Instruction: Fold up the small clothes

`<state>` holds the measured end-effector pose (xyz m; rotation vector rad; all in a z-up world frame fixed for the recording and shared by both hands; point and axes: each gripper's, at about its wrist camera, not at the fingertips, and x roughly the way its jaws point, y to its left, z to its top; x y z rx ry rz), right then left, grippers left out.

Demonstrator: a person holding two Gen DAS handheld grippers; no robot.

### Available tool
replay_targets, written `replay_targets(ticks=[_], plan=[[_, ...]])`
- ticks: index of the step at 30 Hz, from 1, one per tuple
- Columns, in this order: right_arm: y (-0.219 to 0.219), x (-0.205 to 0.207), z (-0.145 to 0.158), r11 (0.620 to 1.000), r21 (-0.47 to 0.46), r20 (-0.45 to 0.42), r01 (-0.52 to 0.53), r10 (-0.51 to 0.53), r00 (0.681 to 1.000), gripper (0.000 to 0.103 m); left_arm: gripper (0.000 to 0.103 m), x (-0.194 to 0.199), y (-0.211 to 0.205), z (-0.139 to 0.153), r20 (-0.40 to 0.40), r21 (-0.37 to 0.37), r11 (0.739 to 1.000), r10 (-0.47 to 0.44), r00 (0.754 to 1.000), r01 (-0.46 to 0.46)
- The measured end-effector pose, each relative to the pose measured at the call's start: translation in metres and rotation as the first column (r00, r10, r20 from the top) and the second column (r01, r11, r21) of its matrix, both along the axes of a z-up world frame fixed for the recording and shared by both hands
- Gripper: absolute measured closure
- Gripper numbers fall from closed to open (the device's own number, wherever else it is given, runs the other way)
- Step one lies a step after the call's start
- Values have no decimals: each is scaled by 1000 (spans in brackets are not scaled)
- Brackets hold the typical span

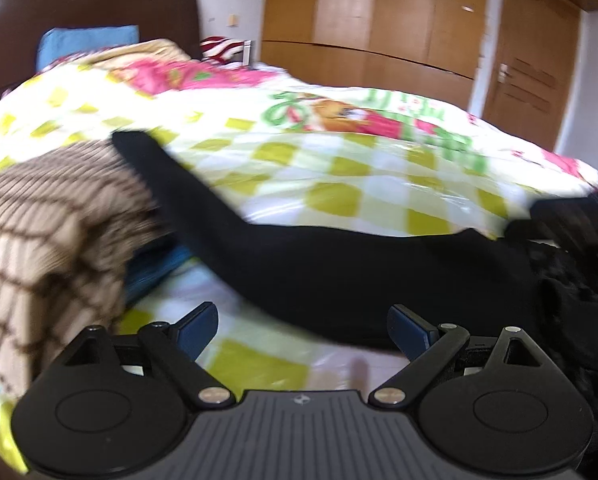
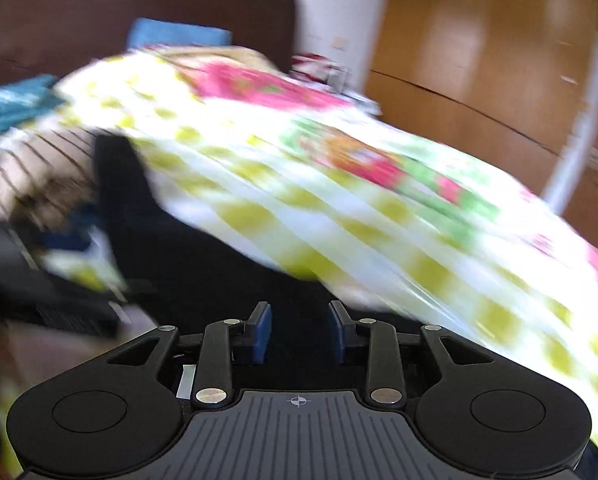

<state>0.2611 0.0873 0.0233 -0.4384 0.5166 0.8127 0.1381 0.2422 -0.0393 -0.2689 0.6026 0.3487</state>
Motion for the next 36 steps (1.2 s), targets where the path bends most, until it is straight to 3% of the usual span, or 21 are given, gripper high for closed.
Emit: replay_targets(ticks=[3, 5, 9, 13, 16, 17, 19, 22, 24, 26, 30, 36], plan=[[68, 8, 11, 988, 65, -105, -143, 149, 983, 65, 0, -11, 10, -4, 0, 6, 1000, 21, 1000, -21], [113, 6, 11, 972, 72, -123, -222, 230, 965, 49, 0, -16, 15, -7, 1, 14, 999, 30, 1000, -30], [182, 1, -9, 970, 52, -127, -238, 243, 962, 49, 0, -24, 26, -12, 4, -1, 999, 37, 999, -37], [207, 11, -19, 976, 106, -188, -190, 207, 960, 51, 1, -27, 30, -17, 5, -8, 999, 36, 999, -36], [207, 15, -13, 965, 166, -257, -204, 242, 936, 50, 1, -31, 32, -17, 16, -13, 1000, 29, 999, -29], [208, 10, -11, 960, 167, -249, -223, 260, 933, 52, 1, -31, 32, -17, 15, -13, 1000, 28, 999, -28], [218, 1, -13, 972, 86, -170, -220, 232, 958, 53, 1, -32, 30, -16, 11, -15, 1000, 27, 1000, -27], [221, 12, -18, 984, 94, -248, -154, 173, 953, 91, 1, -37, 29, -12, 15, -15, 1000, 25, 1000, -25], [211, 16, -11, 985, 128, -260, -114, 145, 955, 98, 1, -41, 28, -9, 23, -9, 1000, 27, 999, -27], [188, 20, 5, 983, 168, -259, -77, 120, 958, 98, 1, -40, 28, -5, 33, -4, 1000, 21, 999, -21], [106, 38, 44, 962, 268, -300, 52, 32, 953, 98, 1, -35, 11, 10, 71, 32, 999, -40, 997, 38], [-51, 54, 88, 865, 396, -295, 307, -197, 935, 98, 0, -6, -46, 34, 113, 138, 973, -200, 973, 184]])
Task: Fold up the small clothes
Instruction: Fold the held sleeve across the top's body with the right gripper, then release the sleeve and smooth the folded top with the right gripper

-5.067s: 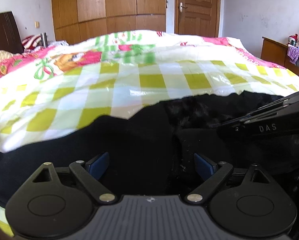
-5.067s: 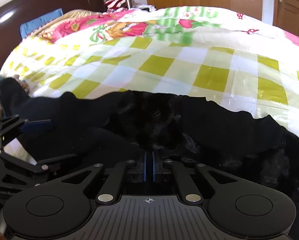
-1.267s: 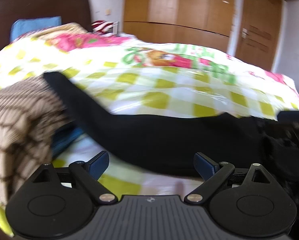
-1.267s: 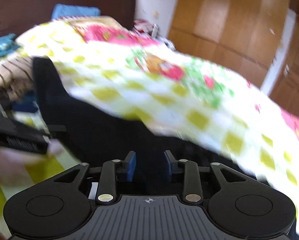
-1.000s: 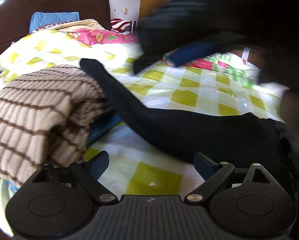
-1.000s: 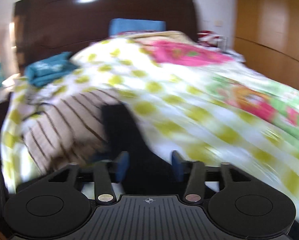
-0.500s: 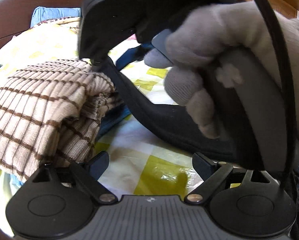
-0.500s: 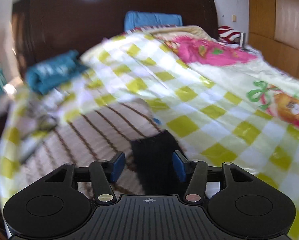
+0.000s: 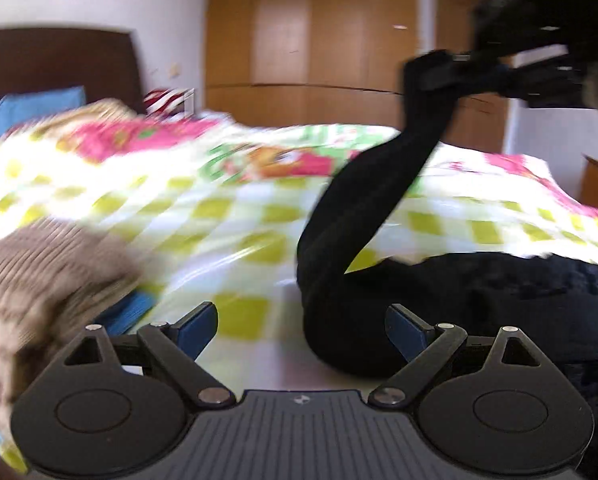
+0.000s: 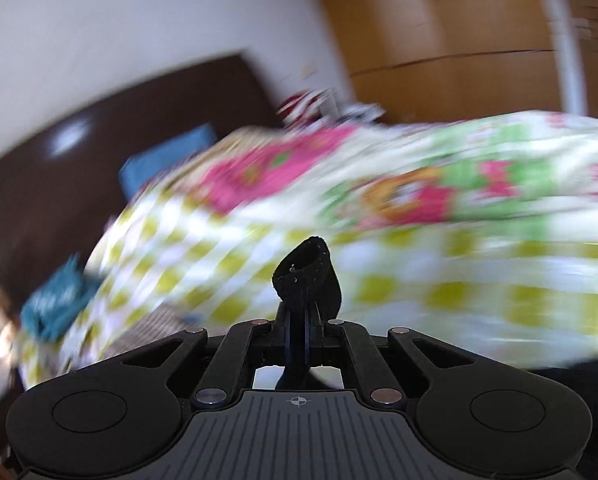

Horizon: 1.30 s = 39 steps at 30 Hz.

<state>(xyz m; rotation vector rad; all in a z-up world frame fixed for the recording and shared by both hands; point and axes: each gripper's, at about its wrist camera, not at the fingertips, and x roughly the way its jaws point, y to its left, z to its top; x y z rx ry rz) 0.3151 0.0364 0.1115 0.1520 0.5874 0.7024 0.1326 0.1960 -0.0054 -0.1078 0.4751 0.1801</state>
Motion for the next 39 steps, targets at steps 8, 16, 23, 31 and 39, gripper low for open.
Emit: replay_targets(ticks=[8, 16, 23, 31, 39], plan=[[-199, 6, -15, 927, 105, -44, 361, -358, 933, 98, 0, 45, -104, 8, -15, 111, 965, -239, 971, 240], [-309, 7, -129, 822, 82, -289, 564, -522, 803, 98, 0, 87, -202, -22, -161, 251, 881, -369, 915, 400], [-327, -1, -155, 823, 117, -377, 556, -482, 791, 90, 0, 89, -207, -31, -208, 264, 871, -368, 906, 415], [-320, -4, -136, 819, 148, -356, 554, -479, 803, 96, 0, 78, -199, -21, -187, 264, 875, -365, 912, 405], [-329, -14, -158, 801, 29, -385, 598, -543, 746, 96, 0, 84, -184, -43, -254, 197, 891, -357, 899, 410]])
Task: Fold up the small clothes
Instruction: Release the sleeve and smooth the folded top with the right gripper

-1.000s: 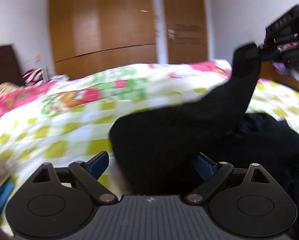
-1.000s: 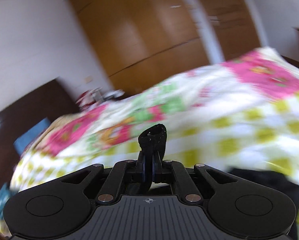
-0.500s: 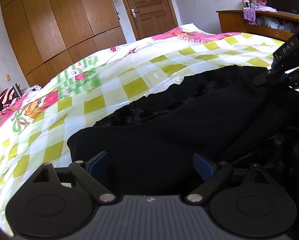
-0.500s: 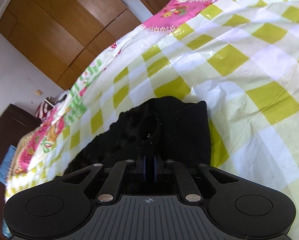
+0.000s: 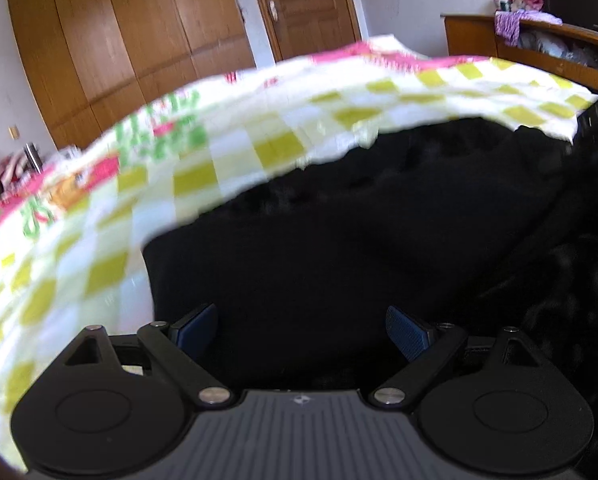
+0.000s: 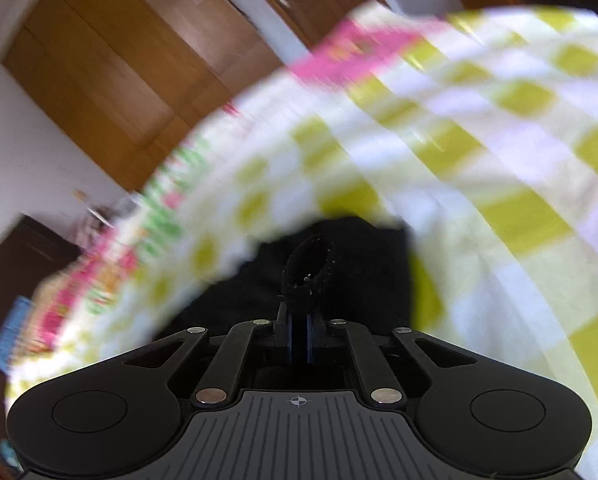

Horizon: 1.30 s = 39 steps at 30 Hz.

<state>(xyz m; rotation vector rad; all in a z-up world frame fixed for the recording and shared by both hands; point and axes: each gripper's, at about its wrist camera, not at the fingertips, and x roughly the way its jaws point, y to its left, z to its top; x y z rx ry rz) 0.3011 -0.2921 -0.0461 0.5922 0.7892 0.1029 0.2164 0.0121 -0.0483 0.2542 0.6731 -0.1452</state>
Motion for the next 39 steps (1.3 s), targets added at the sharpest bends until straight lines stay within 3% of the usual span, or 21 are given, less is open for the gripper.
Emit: replay_targets(ticks=[2, 6, 12, 16, 21, 28, 36, 39], plan=[[-1, -1, -7, 1000, 4, -18, 3, -3, 1000, 95, 0, -1, 7, -2, -17, -13, 1000, 6, 1000, -6], [-2, -23, 16, 1000, -18, 5, -12, 12, 1000, 88, 0, -17, 23, 3, -21, 22, 999, 35, 999, -34], [8, -97, 25, 990, -60, -116, -131, 123, 986, 80, 0, -69, 57, 1, -91, 21, 997, 81, 993, -80], [19, -147, 17, 975, -79, -227, -209, 187, 956, 76, 0, -107, 74, 10, -146, -48, 995, 78, 986, -86], [24, -177, 11, 968, -44, -315, -248, 223, 923, 71, 0, -143, 83, 21, -224, -84, 995, 37, 974, -57], [38, -181, 21, 929, -101, -348, -355, 302, 888, 69, 0, -177, 81, 19, -394, -233, 972, -56, 917, -40], [44, -203, 45, 862, -218, -334, -457, 374, 865, 63, 0, -218, 43, 19, -435, -167, 979, -181, 882, 118], [51, -216, 55, 824, -259, -320, -504, 419, 850, 62, 0, -235, 29, 18, -431, -75, 975, -219, 875, 207]])
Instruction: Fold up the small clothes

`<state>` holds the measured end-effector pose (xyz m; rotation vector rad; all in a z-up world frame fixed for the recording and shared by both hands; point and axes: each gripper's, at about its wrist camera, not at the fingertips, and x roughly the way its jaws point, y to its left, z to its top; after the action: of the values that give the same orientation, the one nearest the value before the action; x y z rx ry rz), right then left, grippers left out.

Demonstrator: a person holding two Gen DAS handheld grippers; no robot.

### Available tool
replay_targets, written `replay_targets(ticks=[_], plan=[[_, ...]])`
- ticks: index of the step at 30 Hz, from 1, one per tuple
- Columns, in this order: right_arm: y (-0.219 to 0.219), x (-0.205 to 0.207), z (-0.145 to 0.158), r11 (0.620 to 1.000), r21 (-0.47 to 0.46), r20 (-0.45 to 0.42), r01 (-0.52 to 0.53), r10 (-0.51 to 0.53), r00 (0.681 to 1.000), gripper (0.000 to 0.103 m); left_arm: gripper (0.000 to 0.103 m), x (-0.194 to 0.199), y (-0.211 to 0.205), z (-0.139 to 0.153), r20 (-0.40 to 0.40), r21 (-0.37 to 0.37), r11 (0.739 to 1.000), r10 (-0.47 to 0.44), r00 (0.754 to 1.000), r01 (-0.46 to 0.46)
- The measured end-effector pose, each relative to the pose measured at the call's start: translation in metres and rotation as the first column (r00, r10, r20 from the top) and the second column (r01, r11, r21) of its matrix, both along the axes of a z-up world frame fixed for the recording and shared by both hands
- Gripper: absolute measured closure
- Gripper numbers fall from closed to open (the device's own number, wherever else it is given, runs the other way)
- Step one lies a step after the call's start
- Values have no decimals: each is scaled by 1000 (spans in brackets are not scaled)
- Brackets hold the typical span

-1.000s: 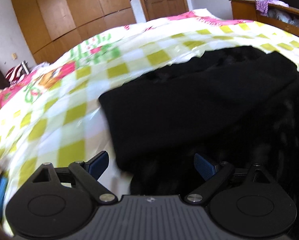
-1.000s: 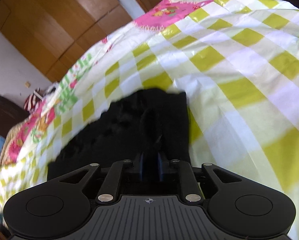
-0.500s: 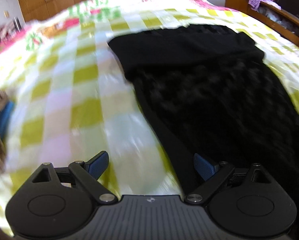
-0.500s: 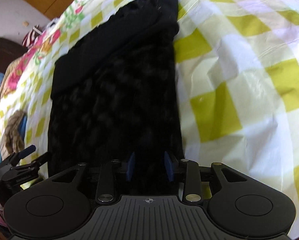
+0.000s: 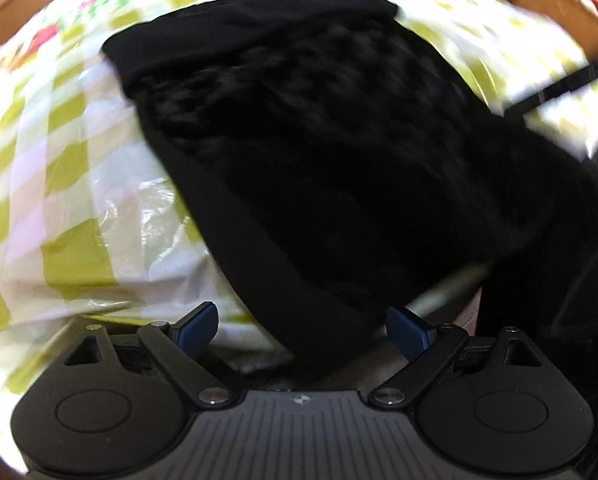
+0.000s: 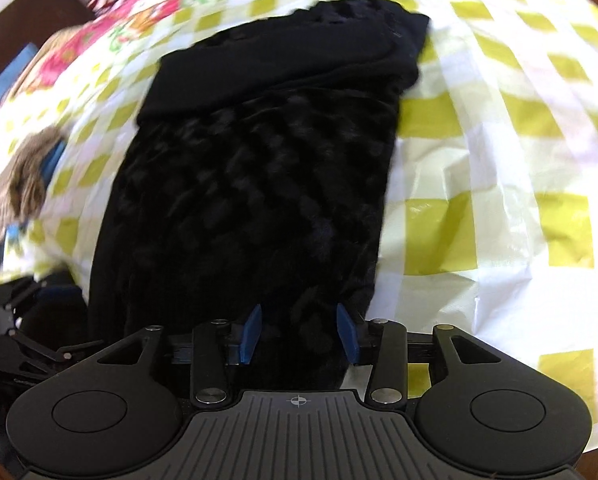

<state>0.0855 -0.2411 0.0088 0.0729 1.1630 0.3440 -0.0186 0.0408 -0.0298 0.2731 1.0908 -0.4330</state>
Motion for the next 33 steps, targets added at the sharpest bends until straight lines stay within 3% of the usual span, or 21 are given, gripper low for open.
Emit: replay_targets(ticks=[3, 6, 12, 14, 20, 22, 25, 26, 30, 33], plan=[[6, -10, 5, 999, 3, 19, -35, 34, 999, 61, 0, -11, -9, -1, 63, 85, 996, -17, 998, 11], [10, -16, 6, 999, 6, 36, -39, 38, 999, 59, 2, -12, -11, 3, 112, 96, 995, 31, 993, -42], [11, -35, 8, 999, -11, 61, -48, 49, 997, 59, 24, -16, -1, 8, 162, 100, 982, 143, 976, -160], [14, -44, 11, 996, -44, 75, -82, 86, 994, 59, 39, -16, 1, 7, 158, 97, 980, 157, 975, -173], [30, -67, 12, 960, -187, 112, -208, 231, 966, 54, 45, -19, -24, -2, 188, 185, 980, 42, 981, -77], [33, -72, 12, 945, -222, 112, -239, 268, 957, 54, 53, -13, -28, -5, 187, 189, 978, 48, 981, -84], [36, -76, 12, 928, -259, 109, -268, 304, 946, 49, 74, -6, -11, 6, 197, 97, 978, 161, 967, -183], [35, -78, 12, 924, -269, 107, -272, 309, 945, 47, 74, -4, 1, 11, 196, 48, 969, 228, 954, -241], [34, -80, 6, 929, -261, 88, -262, 293, 952, 47, 75, -8, 55, 20, 122, -115, 875, 482, 868, -470], [36, -78, 1, 946, -230, 98, -229, 256, 962, 47, 75, -17, 71, 16, 46, -167, 835, 539, 841, -525]])
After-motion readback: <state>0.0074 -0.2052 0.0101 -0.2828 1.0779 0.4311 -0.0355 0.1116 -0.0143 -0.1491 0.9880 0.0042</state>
